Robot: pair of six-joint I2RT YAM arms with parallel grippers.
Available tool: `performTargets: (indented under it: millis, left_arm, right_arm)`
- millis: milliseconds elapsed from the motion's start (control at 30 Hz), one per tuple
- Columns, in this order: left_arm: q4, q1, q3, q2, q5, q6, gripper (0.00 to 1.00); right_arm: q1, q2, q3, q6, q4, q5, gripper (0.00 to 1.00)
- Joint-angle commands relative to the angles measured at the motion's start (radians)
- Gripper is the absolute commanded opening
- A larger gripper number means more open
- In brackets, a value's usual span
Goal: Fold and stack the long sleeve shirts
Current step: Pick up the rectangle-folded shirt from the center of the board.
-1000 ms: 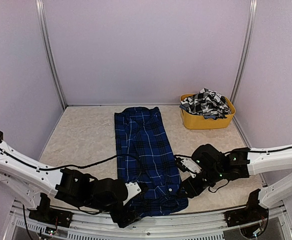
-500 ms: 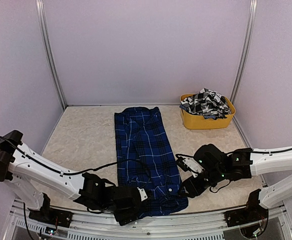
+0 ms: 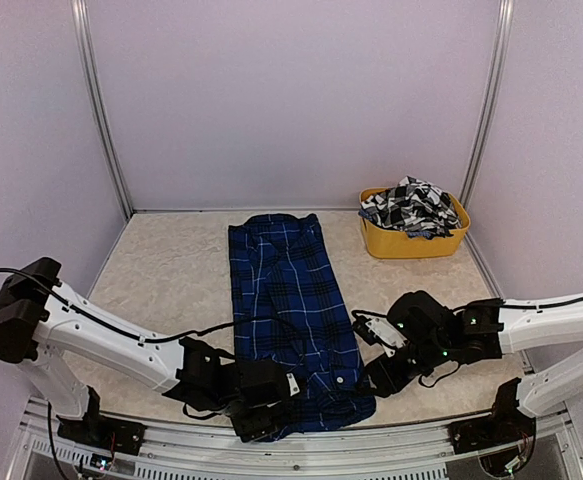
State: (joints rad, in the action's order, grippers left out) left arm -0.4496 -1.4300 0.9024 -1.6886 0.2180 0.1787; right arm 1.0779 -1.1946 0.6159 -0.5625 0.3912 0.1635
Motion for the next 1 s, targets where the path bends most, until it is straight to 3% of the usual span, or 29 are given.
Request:
performTargets:
  millis: [0, 600, 967]
  left_arm:
    - [-0.025, 0.000, 0.030, -0.053, -0.035, -0.028, 0.78]
    - [-0.033, 0.034, 0.033, -0.029, -0.101, -0.041, 0.02]
    - [-0.038, 0.181, 0.049, 0.015, -0.336, -0.048, 0.00]
  right_arm:
    - [0.010, 0.007, -0.011, -0.005, -0.015, -0.002, 0.50]
    - [0.010, 0.008, 0.001, -0.001, 0.003, -0.020, 0.50]
    - [0.017, 0.058, 0.015, 0.061, -0.016, 0.007, 0.52]
